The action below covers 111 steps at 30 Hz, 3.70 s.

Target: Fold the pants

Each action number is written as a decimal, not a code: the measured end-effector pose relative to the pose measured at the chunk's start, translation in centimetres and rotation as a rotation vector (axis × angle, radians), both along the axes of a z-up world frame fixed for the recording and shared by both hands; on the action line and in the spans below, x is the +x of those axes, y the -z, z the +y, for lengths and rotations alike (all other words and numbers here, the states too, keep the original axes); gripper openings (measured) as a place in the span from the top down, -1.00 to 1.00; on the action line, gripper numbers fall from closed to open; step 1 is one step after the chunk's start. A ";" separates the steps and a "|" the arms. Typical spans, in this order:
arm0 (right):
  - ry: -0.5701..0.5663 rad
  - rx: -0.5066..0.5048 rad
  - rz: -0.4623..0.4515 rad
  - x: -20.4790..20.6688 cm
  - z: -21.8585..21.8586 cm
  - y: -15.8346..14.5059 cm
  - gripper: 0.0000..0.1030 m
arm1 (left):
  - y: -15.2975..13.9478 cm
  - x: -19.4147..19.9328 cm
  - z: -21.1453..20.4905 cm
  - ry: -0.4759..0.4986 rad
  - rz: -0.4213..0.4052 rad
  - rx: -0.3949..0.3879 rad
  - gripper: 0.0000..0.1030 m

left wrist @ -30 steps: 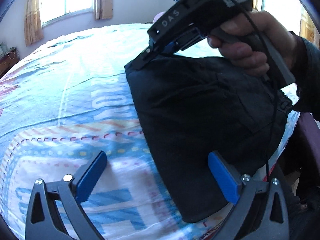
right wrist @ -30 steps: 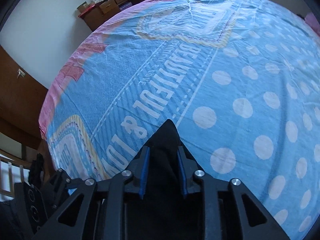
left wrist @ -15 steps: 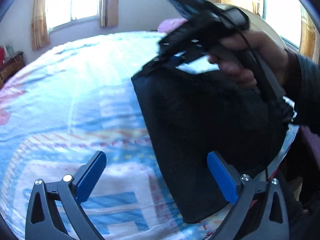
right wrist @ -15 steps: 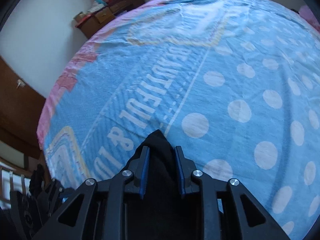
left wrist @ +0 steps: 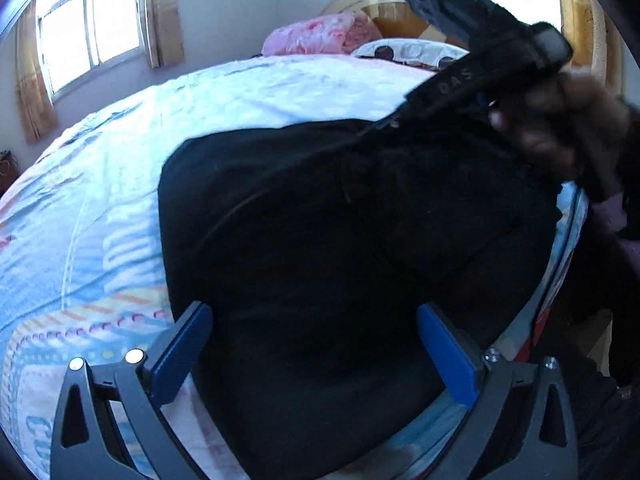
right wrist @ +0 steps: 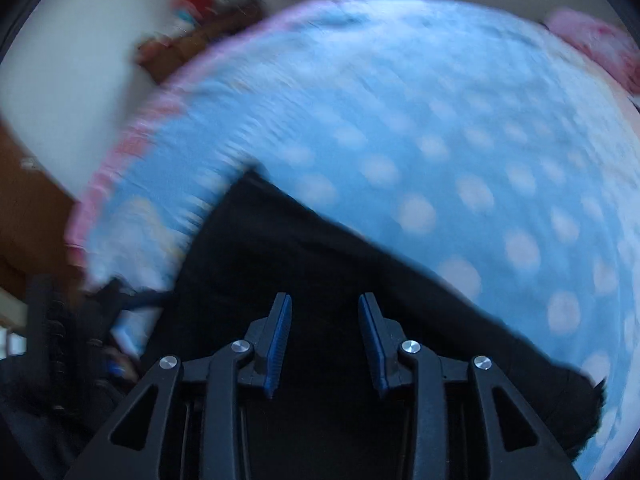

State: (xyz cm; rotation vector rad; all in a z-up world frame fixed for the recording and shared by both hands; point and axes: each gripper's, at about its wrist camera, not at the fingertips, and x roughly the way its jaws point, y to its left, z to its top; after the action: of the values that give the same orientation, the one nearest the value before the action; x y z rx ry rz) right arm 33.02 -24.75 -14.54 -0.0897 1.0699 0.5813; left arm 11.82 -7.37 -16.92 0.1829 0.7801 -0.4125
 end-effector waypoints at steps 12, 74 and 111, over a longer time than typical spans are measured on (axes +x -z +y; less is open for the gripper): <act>0.152 0.100 -0.174 -5.8 -5.4 -4.3 0.29 | -5.6 7.7 1.3 -0.094 -0.114 0.093 -1.00; 0.409 0.303 -0.074 -9.3 -15.4 1.1 -0.09 | -0.1 7.5 3.6 -0.129 0.112 -0.114 -1.00; 0.313 0.353 -0.191 -11.1 -11.7 -3.2 0.48 | -4.4 5.8 6.6 -0.122 0.063 -0.316 0.78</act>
State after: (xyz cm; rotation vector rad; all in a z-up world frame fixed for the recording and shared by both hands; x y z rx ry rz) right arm 21.96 -36.41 -11.33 0.3209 0.7632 0.4591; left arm 17.60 -0.75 -12.55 -0.1728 0.7728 -0.4214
